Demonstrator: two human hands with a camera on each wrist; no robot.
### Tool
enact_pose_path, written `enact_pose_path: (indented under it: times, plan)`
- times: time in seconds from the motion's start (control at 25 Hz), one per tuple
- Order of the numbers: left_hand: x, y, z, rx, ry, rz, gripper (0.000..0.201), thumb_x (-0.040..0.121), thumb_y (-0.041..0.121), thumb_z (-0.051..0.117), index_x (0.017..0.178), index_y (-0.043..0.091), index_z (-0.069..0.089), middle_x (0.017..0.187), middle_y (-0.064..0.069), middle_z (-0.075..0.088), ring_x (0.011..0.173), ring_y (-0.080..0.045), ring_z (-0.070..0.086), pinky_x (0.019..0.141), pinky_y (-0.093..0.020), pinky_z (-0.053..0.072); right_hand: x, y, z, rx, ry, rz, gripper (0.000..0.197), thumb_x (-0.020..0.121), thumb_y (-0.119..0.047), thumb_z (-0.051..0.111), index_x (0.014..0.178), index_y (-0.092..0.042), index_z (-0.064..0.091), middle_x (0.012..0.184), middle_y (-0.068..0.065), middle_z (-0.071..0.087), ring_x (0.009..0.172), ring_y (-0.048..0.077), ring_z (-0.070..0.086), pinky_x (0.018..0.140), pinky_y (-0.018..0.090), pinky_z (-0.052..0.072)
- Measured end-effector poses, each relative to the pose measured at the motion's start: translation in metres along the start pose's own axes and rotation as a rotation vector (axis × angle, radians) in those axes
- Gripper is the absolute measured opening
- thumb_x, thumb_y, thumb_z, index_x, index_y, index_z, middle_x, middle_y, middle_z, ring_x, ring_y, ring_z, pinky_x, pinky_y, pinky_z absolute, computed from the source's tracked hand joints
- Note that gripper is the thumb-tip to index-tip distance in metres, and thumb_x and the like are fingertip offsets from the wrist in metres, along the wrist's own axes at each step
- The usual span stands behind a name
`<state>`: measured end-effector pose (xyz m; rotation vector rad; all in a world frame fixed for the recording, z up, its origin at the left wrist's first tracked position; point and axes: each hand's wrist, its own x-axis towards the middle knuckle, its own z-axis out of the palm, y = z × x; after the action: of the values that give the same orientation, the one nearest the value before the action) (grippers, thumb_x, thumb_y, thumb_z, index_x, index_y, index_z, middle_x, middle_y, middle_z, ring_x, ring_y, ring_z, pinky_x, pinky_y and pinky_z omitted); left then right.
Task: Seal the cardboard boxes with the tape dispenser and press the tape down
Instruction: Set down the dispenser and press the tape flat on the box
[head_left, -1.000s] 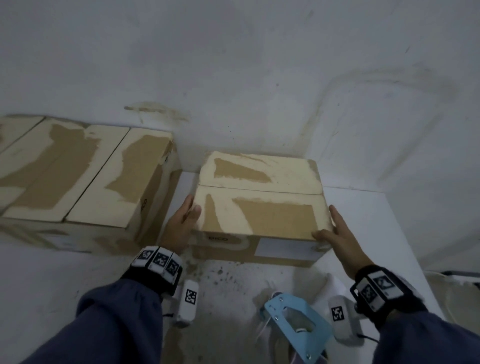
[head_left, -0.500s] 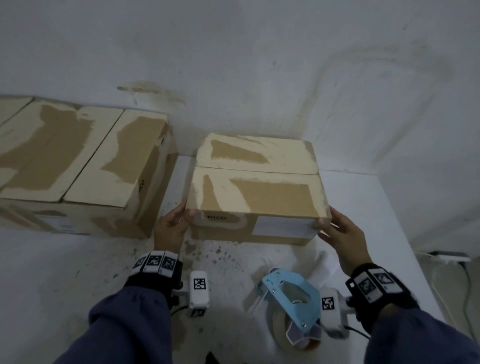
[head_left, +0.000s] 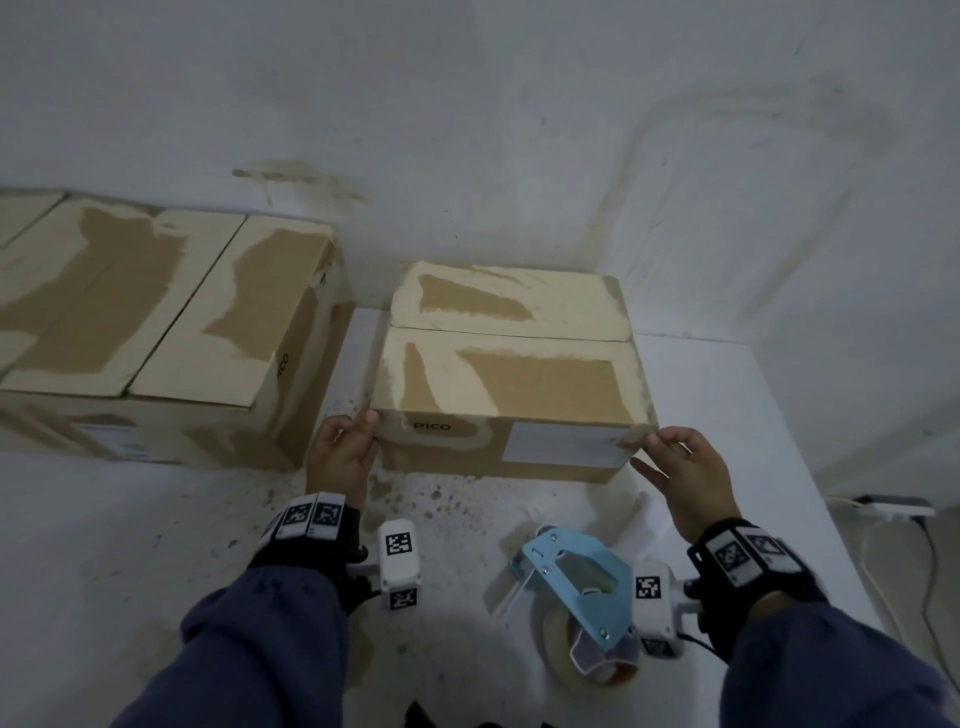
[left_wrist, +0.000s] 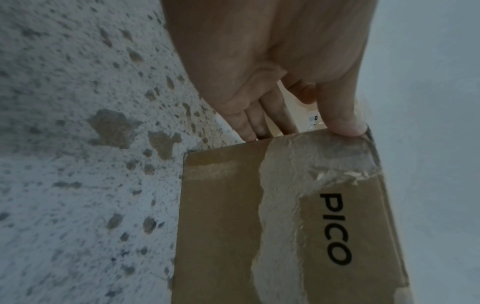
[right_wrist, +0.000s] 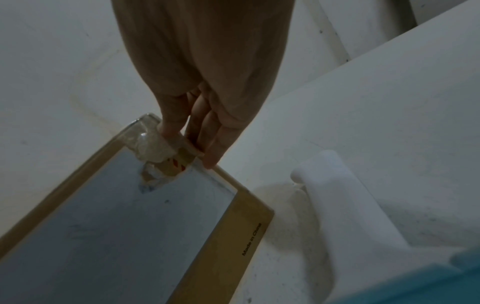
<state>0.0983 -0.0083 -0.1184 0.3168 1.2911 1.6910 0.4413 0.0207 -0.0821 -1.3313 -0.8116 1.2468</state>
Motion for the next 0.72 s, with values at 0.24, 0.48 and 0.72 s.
enact_pose_path:
  times: [0.24,0.48,0.72]
  plan:
    - [-0.001,-0.008,0.001,0.072,0.104,0.028,0.015,0.071,0.026,0.076,0.061,0.028,0.066,0.068,0.007,0.068,0.078,-0.019,0.06,0.078,-0.033,0.048,0.0,0.001,0.002,-0.014,0.024,-0.015,0.022,0.089,0.005,0.053,0.077,-0.012,0.051,0.085,0.01,0.063,0.078,0.015,0.064,0.063,0.021,0.059]
    - [-0.019,-0.006,0.011,0.252,0.168,0.157,0.022,0.084,0.028,0.067,0.103,0.017,0.072,0.098,-0.009,0.072,0.092,-0.017,0.062,0.088,-0.034,0.052,-0.005,0.006,0.011,-0.063,0.155,-0.067,0.021,0.089,0.001,0.058,0.076,-0.016,0.054,0.082,0.006,0.064,0.083,0.021,0.061,0.064,0.018,0.057]
    - [-0.034,0.001,0.02,0.634,0.108,0.325,0.029,0.084,0.036,0.065,0.098,0.011,0.073,0.079,-0.011,0.069,0.074,-0.013,0.054,0.071,-0.022,0.041,-0.01,0.001,0.012,-0.31,0.173,-0.149,0.024,0.071,-0.013,0.079,0.075,-0.018,0.056,0.076,0.005,0.069,0.073,0.018,0.061,0.074,0.029,0.051]
